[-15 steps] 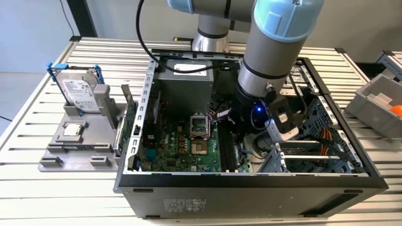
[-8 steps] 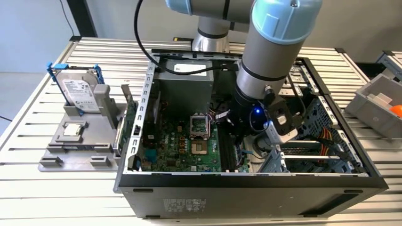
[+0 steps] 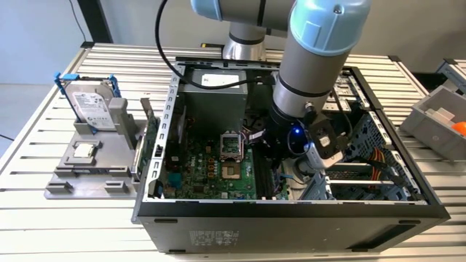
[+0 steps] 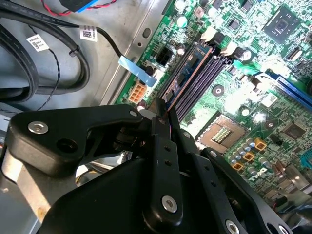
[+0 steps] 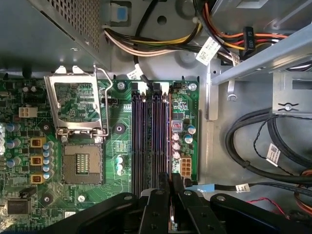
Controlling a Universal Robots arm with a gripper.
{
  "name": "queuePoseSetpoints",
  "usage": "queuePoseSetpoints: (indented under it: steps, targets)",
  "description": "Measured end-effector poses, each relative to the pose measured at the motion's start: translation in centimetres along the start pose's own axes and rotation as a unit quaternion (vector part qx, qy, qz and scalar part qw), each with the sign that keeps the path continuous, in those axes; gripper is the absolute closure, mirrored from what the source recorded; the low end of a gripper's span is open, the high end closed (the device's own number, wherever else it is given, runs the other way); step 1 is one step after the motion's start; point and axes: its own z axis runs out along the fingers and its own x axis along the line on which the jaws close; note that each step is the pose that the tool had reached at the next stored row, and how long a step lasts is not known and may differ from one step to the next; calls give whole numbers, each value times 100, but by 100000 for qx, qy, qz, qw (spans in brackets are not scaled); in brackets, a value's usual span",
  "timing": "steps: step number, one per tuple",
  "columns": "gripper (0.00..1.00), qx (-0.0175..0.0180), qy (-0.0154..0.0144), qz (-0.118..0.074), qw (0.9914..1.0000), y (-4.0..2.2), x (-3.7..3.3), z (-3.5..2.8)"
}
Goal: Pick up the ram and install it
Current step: 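Insert the ram into the slot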
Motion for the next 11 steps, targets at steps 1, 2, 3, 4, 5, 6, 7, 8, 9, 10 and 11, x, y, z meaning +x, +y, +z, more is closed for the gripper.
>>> queuePoseSetpoints:
  steps: [1, 2, 3, 4, 5, 6, 7, 8, 9, 10, 11]
  targets:
    - [100, -3, -1, -3, 100000, 0, 3, 7]
    - [100, 0, 0, -4, 100000, 0, 6, 12]
    - [100, 1, 0, -6, 100000, -1, 8, 16]
    - [100, -4, 0, -12, 100000, 0, 8, 23]
    - [100, -5, -1, -12, 100000, 0, 8, 33]
    - [100, -3, -1, -8, 100000, -1, 9, 43]
    - [100, -2, -2, -5, 100000, -1, 9, 51]
    - [100, -2, -1, -7, 100000, -1, 10, 59]
    - [100, -2, -1, -6, 100000, -1, 10, 65]
    - [100, 3, 1, -6, 100000, -2, 11, 69]
    - [100, 9, 1, -6, 100000, -2, 11, 71]
